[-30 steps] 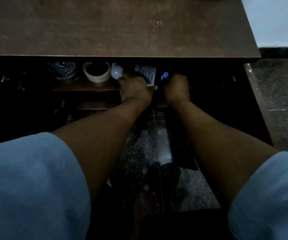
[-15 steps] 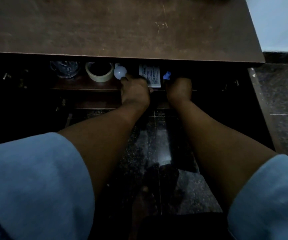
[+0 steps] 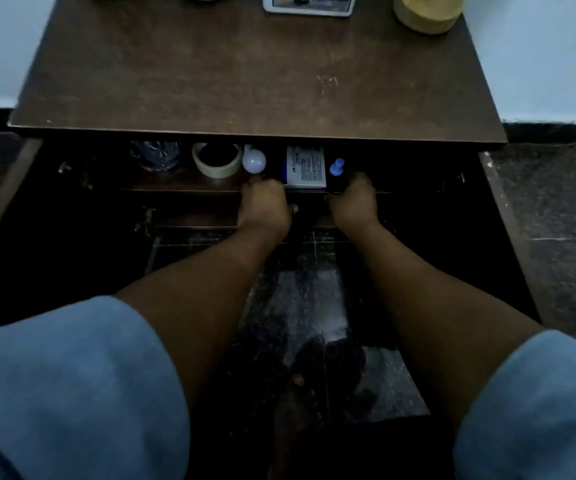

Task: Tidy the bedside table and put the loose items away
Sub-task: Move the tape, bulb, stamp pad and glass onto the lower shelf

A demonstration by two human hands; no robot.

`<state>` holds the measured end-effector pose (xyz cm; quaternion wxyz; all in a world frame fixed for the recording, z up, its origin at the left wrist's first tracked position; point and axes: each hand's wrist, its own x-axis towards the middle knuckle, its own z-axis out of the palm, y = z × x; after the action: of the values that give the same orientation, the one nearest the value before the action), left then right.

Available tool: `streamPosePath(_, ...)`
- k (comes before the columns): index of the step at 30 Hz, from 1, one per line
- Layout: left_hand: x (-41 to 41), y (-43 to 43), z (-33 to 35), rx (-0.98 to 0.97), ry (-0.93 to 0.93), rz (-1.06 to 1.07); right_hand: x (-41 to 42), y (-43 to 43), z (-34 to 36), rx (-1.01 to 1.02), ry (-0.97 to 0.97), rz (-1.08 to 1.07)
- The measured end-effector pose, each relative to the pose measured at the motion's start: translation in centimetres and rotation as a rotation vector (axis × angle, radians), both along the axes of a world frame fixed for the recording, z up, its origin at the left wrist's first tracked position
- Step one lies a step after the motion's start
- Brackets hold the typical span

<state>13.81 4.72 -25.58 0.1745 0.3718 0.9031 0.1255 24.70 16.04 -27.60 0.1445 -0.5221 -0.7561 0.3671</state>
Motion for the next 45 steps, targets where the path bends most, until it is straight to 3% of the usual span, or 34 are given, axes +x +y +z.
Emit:
streamPosePath(4,-0.5,-3.7,1.9,0.016,-0.062,-0.086,0.2,-3.2,1.9,-0.039,0.012,0.055)
streamPosePath(9,-1.5,-8.3,6.5,-0.008,0.030,-0.269,-1.1,-9.3,4.6,-0.001,-0.018,0.183)
streamPosePath(14,-4.4,-14.2,12.1,-0.017,0.139,-0.340,-5.8,-16.4,7.0,-0.031,0.118,0.324)
streamPosePath(20,-10.2,-22.1,15.8,0.007,0.259,-0.183,-12.0,-25.3,9.5,-0.169,0.263,0.360)
streamPosePath(24,-13.4,-25.8,16.4,0.142,0.314,-0.021,-15.2,-30.1,11.2,-0.277,0.411,0.320)
streamPosePath(27,-14.8,-27.1,16.2,0.296,0.165,0.245,-17.2,-32.6,12.0,-0.357,0.399,0.335)
streamPosePath(31,-15.6,-27.1,15.5,0.416,-0.153,0.413,-17.8,-34.1,12.0,-0.334,0.131,0.492)
streamPosePath(34,-15.4,-26.9,15.4,0.338,-0.080,0.257,-17.4,-33.6,12.3,-0.334,0.074,0.575)
streamPosePath(41,-13.4,-25.3,15.0,0.109,0.376,-0.214,-12.5,-28.8,14.2,-0.116,-0.179,0.763)
streamPosePath(45,-11.4,-23.4,14.2,-0.009,0.461,-0.409,-9.7,-25.4,14.5,0.019,-0.223,0.787)
